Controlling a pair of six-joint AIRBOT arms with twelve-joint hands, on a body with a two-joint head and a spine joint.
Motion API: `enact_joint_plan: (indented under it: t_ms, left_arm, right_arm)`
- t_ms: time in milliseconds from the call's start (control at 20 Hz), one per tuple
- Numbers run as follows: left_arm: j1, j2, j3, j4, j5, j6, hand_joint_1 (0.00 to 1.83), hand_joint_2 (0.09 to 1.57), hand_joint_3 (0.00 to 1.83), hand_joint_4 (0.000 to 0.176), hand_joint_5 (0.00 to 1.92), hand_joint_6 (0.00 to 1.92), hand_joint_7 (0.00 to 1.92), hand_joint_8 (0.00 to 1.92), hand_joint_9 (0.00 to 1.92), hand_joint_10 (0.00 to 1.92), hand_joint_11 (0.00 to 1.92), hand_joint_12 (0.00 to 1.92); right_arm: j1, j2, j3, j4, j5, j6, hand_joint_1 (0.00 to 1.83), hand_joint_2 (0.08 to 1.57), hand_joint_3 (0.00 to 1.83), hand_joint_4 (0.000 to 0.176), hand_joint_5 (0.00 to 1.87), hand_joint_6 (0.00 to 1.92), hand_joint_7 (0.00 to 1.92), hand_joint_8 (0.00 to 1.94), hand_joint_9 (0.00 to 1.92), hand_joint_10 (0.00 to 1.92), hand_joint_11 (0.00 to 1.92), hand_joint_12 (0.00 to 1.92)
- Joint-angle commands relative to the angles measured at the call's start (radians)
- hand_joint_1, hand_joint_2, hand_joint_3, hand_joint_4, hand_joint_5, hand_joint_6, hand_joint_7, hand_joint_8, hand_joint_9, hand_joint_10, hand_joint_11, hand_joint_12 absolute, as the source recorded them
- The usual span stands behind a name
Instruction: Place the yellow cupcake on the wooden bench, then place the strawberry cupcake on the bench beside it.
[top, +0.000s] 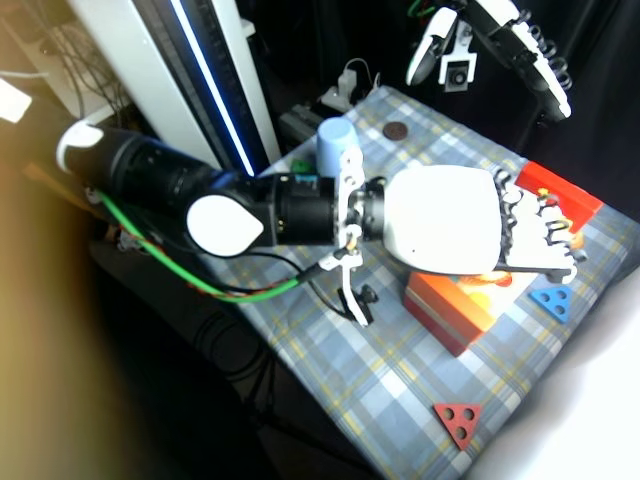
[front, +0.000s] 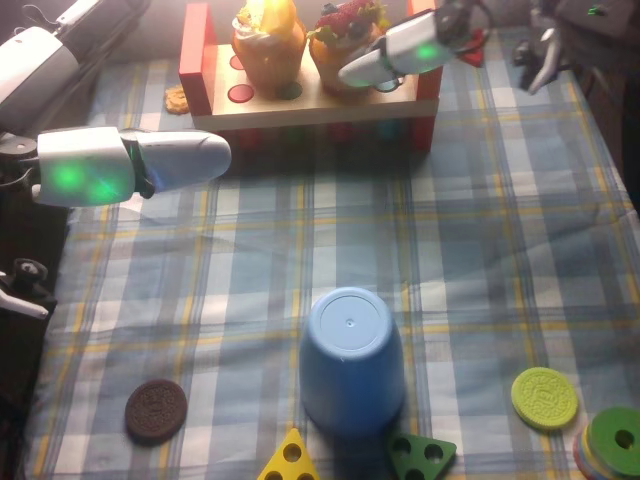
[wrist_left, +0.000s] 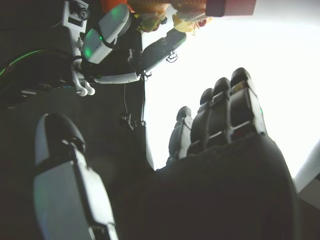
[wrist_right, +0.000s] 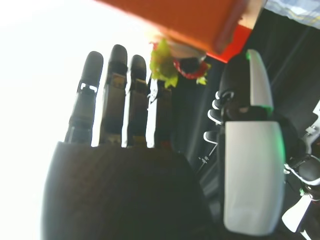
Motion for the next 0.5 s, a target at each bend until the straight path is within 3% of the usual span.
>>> enact_joint_plan:
  t_ms: [0, 50, 100, 150, 200, 250, 300, 350, 400, 450]
  left_arm:
    - [-0.015, 0.008, 0.003, 0.014, -0.15, -0.023, 0.7, 0.78, 0.0, 0.175, 0.0, 0.0, 0.0, 0.0, 0.0, 0.0, 0.0, 0.0]
    - [-0.012, 0.016, 0.003, 0.021, -0.173, -0.054, 0.7, 0.78, 0.0, 0.173, 0.0, 0.0, 0.0, 0.0, 0.0, 0.0, 0.01, 0.01]
    - [-0.002, 0.023, 0.005, 0.031, -0.203, -0.098, 0.7, 0.79, 0.01, 0.158, 0.0, 0.0, 0.0, 0.0, 0.0, 0.0, 0.02, 0.01]
    - [0.006, 0.03, 0.006, 0.04, -0.231, -0.139, 0.76, 0.77, 0.0, 0.172, 0.0, 0.0, 0.0, 0.0, 0.0, 0.0, 0.01, 0.01]
    - [0.023, 0.04, 0.006, 0.053, -0.274, -0.199, 0.78, 0.76, 0.0, 0.175, 0.0, 0.0, 0.0, 0.0, 0.0, 0.0, 0.0, 0.0]
    - [0.038, 0.047, 0.006, 0.064, -0.314, -0.253, 0.79, 0.77, 0.0, 0.176, 0.0, 0.0, 0.0, 0.0, 0.0, 0.0, 0.0, 0.0]
    - [0.056, 0.05, 0.011, 0.077, -0.357, -0.318, 0.78, 0.76, 0.0, 0.153, 0.0, 0.0, 0.0, 0.0, 0.0, 0.0, 0.0, 0.0]
    - [0.085, 0.049, 0.023, 0.091, -0.409, -0.411, 0.74, 0.79, 0.0, 0.115, 0.0, 0.0, 0.0, 0.0, 0.0, 0.0, 0.0, 0.0]
    - [0.114, 0.045, 0.034, 0.099, -0.457, -0.492, 0.9, 0.77, 0.0, 0.122, 0.0, 0.0, 0.03, 0.01, 0.0, 0.0, 0.0, 0.0]
    - [0.141, 0.04, 0.043, 0.103, -0.503, -0.556, 0.85, 0.77, 0.0, 0.104, 0.0, 0.0, 0.07, 0.02, 0.01, 0.0, 0.0, 0.0]
  right_arm:
    - [0.017, 0.036, -0.012, 0.038, 0.143, -0.002, 0.68, 1.02, 0.0, 0.11, 0.22, 0.0, 0.16, 0.0, 0.15, 0.0, 0.0, 0.49]
    - [0.012, 0.075, -0.037, 0.052, 0.179, -0.006, 0.62, 1.02, 0.0, 0.144, 0.09, 0.0, 0.06, 0.0, 0.05, 0.0, 0.0, 0.17]
    - [0.003, 0.113, -0.07, 0.082, 0.219, -0.03, 0.61, 1.01, 0.0, 0.147, 0.04, 0.0, 0.03, 0.0, 0.01, 0.0, 0.0, 0.03]
    - [-0.006, 0.143, -0.096, 0.108, 0.248, -0.056, 0.63, 0.98, 0.0, 0.141, 0.02, 0.0, 0.02, 0.0, 0.0, 0.0, 0.0, 0.01]
    - [-0.027, 0.193, -0.141, 0.152, 0.303, -0.093, 0.6, 0.96, 0.0, 0.156, 0.0, 0.0, 0.01, 0.0, 0.04, 0.01, 0.0, 0.31]
    - [-0.055, 0.233, -0.178, 0.192, 0.369, -0.113, 0.59, 0.97, 0.0, 0.135, 0.0, 0.0, 0.0, 0.0, 0.02, 0.01, 0.0, 0.19]
    - [-0.096, 0.271, -0.213, 0.24, 0.451, -0.124, 0.58, 0.95, 0.0, 0.16, 0.0, 0.0, 0.0, 0.0, 0.0, 0.0, 0.0, 0.07]
    - [-0.166, 0.317, -0.253, 0.308, 0.565, -0.127, 0.66, 0.95, 0.0, 0.154, 0.01, 0.0, 0.0, 0.0, 0.0, 0.0, 0.0, 0.01]
    - [-0.232, 0.348, -0.29, 0.366, 0.672, -0.127, 0.7, 0.94, 0.0, 0.137, 0.04, 0.01, 0.0, 0.0, 0.0, 0.0, 0.0, 0.0]
    - [-0.295, 0.368, -0.321, 0.42, 0.777, -0.127, 0.66, 0.95, 0.0, 0.138, 0.01, 0.0, 0.0, 0.0, 0.0, 0.0, 0.0, 0.0]
